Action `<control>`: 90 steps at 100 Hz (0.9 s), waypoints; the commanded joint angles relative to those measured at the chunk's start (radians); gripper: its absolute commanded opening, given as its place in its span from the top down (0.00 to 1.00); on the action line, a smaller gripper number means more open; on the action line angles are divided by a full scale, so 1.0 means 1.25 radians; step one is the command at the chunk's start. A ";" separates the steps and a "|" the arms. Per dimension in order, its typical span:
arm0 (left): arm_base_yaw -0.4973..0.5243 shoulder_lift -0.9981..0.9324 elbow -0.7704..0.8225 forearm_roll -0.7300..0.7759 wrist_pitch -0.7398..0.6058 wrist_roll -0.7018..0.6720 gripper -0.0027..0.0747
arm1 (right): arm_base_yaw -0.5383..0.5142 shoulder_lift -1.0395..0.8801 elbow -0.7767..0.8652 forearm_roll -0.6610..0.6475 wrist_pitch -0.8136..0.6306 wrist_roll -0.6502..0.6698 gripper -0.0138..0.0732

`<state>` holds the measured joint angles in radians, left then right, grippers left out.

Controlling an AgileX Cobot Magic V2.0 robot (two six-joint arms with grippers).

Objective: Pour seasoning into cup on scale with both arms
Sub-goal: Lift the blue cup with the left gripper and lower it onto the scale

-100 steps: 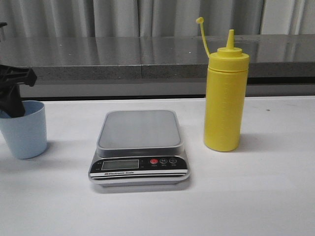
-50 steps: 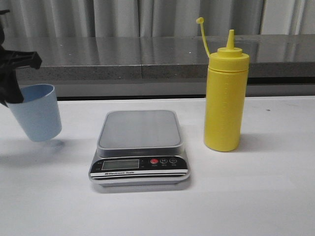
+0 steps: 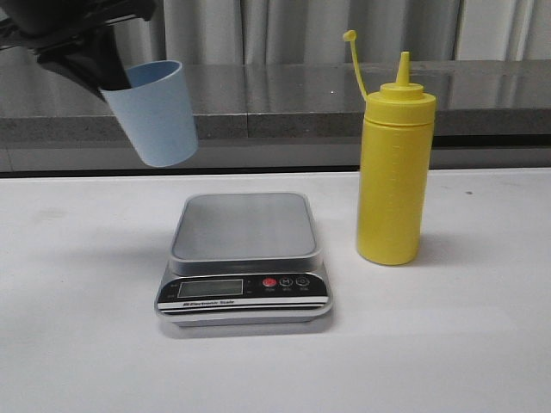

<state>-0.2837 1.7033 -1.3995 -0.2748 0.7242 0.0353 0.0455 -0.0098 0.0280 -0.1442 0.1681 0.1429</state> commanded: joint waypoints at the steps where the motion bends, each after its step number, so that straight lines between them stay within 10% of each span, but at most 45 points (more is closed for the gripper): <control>1: -0.032 -0.008 -0.049 -0.016 -0.024 0.002 0.99 | -0.003 -0.014 0.000 -0.003 -0.064 -0.004 0.98; 90: -0.146 0.120 -0.094 0.004 -0.026 0.004 0.99 | -0.003 -0.014 0.000 -0.003 -0.064 -0.004 0.98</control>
<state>-0.4565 1.8989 -1.4844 -0.2620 0.7306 0.0376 0.0455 -0.0098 0.0280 -0.1442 0.1681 0.1429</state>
